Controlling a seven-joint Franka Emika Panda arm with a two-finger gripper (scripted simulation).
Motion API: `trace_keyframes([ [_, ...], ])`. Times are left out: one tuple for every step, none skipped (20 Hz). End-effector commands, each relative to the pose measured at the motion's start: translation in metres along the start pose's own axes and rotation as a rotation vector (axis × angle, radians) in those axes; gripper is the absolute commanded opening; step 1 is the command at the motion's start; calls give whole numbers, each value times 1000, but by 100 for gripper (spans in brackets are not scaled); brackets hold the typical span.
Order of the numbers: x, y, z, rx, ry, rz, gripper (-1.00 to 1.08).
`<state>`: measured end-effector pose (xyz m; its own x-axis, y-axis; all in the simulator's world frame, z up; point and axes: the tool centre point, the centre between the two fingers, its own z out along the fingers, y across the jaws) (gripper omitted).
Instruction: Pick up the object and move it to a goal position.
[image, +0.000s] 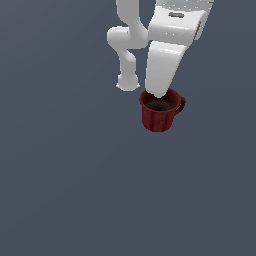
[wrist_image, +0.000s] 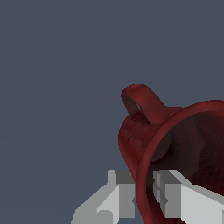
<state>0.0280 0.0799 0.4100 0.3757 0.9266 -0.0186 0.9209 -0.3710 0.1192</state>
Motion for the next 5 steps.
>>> trace_keyframes([
  [1,2,-8,-3,1,0,-100],
  [1,2,-9,-3,1,1,-100],
  [1,3,-10,-3,1,1,-100],
  [1,3,-10,-3,1,1,-100],
  [1,3,-10,-3,1,1,-100],
])
